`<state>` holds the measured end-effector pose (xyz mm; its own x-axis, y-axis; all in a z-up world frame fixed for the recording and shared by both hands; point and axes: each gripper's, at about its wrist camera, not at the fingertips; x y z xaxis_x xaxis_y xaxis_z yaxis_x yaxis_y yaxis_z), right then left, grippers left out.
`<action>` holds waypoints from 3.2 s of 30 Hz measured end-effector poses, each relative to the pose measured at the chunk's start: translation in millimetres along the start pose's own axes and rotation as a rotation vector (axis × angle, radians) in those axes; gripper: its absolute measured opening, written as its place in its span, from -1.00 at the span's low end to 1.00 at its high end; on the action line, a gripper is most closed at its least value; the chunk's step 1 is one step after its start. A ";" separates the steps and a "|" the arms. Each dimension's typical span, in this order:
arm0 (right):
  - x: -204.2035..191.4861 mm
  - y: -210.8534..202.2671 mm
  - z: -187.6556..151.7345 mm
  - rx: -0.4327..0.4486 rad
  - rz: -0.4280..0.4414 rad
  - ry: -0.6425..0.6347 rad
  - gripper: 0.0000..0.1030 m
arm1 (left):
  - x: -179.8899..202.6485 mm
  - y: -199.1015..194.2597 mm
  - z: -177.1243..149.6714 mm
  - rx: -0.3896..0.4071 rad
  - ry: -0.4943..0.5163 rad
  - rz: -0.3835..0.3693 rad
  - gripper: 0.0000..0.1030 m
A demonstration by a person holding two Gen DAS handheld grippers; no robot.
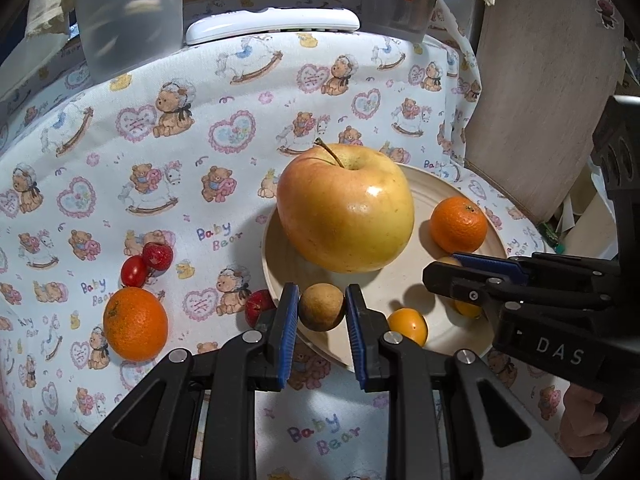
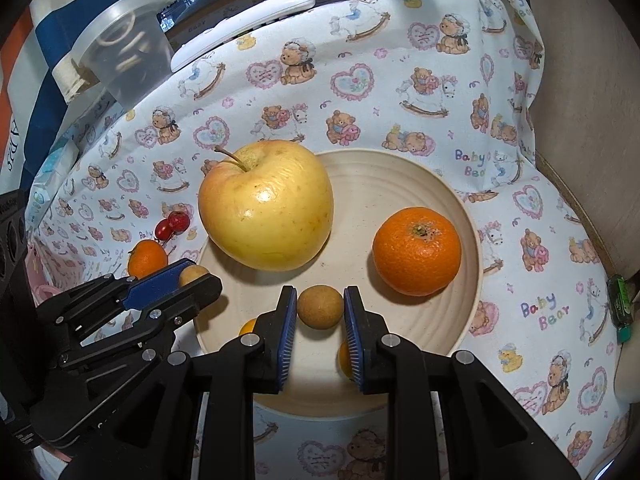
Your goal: Organize fruits
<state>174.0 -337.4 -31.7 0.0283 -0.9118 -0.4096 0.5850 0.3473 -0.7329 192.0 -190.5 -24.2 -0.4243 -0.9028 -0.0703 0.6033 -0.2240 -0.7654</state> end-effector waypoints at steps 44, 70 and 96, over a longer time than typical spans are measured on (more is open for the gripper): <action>-43.3 -43.5 -14.4 0.331 -0.008 -0.192 0.50 | -71.0 -78.2 -43.0 0.491 -0.218 0.222 0.74; -93.3 -28.3 6.6 0.187 0.048 -0.222 0.58 | -133.5 -29.3 -32.0 0.171 -0.377 0.158 0.74; -78.1 4.8 6.8 0.156 0.035 -0.199 0.58 | -117.8 15.3 -36.8 -0.042 -0.316 0.109 -0.10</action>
<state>180.1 -266.0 0.5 0.2009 -0.9302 -0.3073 0.6981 0.3560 -0.6212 226.4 -74.0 -51.1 -0.1246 -0.9912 0.0439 0.6024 -0.1107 -0.7905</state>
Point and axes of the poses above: each gripper's, at about its wrist camera, not at the fingertips, and y roughly the way its jaws point, x to its right, z to its top, and after that the axes turned 9 degrees about z, right-handed
